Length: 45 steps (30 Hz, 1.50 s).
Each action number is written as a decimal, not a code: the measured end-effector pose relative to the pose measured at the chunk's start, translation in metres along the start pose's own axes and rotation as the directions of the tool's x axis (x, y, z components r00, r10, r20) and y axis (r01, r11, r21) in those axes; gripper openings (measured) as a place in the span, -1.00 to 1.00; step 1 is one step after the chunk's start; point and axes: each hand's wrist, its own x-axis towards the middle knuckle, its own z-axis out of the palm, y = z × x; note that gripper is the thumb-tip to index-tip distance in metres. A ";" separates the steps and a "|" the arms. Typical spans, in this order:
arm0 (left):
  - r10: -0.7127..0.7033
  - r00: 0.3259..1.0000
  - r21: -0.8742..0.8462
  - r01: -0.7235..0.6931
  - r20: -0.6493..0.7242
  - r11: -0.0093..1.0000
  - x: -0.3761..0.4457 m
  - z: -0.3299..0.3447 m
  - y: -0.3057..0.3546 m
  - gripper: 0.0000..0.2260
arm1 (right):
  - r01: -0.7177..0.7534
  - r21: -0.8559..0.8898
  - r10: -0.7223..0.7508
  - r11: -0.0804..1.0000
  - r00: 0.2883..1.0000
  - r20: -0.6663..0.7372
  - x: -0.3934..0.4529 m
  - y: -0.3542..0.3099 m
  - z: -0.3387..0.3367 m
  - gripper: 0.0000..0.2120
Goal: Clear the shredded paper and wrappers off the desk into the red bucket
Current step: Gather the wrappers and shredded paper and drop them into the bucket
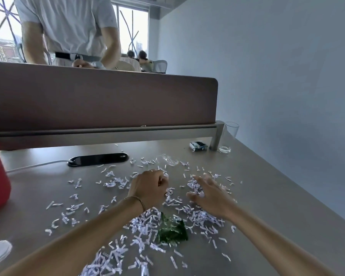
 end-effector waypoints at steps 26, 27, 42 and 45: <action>-0.113 0.985 0.119 0.098 0.127 0.988 -0.032 -0.041 -0.011 -0.65 | 0.273 -0.284 -0.343 0.919 0.909 -0.237 -0.005 -0.017 0.026 -0.63; -0.122 0.983 0.127 0.105 0.136 0.986 -0.034 -0.044 -0.012 -0.66 | 0.257 -0.247 -0.318 0.934 0.915 -0.249 -0.002 -0.018 0.026 -0.61; -0.285 0.956 0.219 0.263 0.071 0.939 -0.058 -0.136 -0.026 -0.67 | 0.466 0.228 -0.366 0.855 0.853 -0.371 0.015 -0.144 -0.022 -0.59; -0.299 0.954 0.262 0.288 0.003 0.921 -0.064 -0.167 -0.026 -0.74 | 0.536 0.211 -0.419 0.818 0.805 -0.420 0.006 -0.184 -0.038 -0.60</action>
